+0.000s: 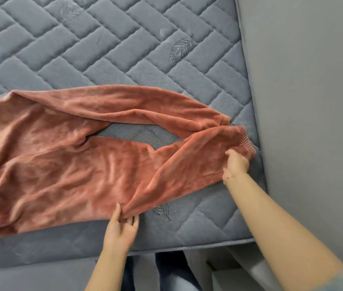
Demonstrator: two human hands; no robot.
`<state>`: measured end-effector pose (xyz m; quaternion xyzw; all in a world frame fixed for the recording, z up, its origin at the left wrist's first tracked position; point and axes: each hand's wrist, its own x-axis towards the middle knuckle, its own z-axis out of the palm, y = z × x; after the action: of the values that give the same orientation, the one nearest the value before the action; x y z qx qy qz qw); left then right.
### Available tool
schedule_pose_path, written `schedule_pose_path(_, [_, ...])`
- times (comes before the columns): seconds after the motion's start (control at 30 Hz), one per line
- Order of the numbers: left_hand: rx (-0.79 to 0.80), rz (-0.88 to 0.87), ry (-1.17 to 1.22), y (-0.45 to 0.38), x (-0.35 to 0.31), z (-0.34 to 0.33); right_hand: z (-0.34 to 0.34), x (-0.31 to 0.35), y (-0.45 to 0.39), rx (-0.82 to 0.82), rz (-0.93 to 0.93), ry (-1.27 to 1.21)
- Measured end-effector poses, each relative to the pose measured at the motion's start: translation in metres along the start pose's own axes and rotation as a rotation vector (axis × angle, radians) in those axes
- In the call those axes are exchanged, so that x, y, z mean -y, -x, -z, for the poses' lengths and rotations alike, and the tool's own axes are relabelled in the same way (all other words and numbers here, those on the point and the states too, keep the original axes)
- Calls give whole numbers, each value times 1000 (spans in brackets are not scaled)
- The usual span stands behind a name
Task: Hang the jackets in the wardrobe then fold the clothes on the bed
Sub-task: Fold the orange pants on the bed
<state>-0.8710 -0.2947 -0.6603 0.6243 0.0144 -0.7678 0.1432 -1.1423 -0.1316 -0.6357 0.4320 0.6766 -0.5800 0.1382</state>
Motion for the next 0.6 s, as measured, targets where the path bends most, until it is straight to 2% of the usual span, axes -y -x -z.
schedule_pose_path(0.03, [-17,6,-15,-4,1,1,9,-17,-1,-35,-96,-8])
schedule_pose_path(0.13, [-36,-20,-41,-17,-3,-2,27,-60,-3,48,-368,8])
schedule_pose_path(0.17, [-14,-21,-31,-20,-6,-5,28,-65,-3,83,-375,-39])
schedule_pose_path(0.3, [-3,-21,16,-28,-17,-11,9,-48,-12,101,-160,-79])
schedule_pose_path(0.37, [-19,-23,4,-28,-18,-14,6,-35,-19,70,-77,-57])
schedule_pose_path(0.43, [-24,-32,7,-24,-17,-14,22,-29,-26,-28,-8,-93])
schedule_pose_path(0.53, [-20,-25,5,-13,-10,-12,71,-42,-32,-126,-79,-210])
schedule_pose_path(0.6, [-41,0,-10,-7,-4,-8,101,-60,-38,-58,-234,-317])
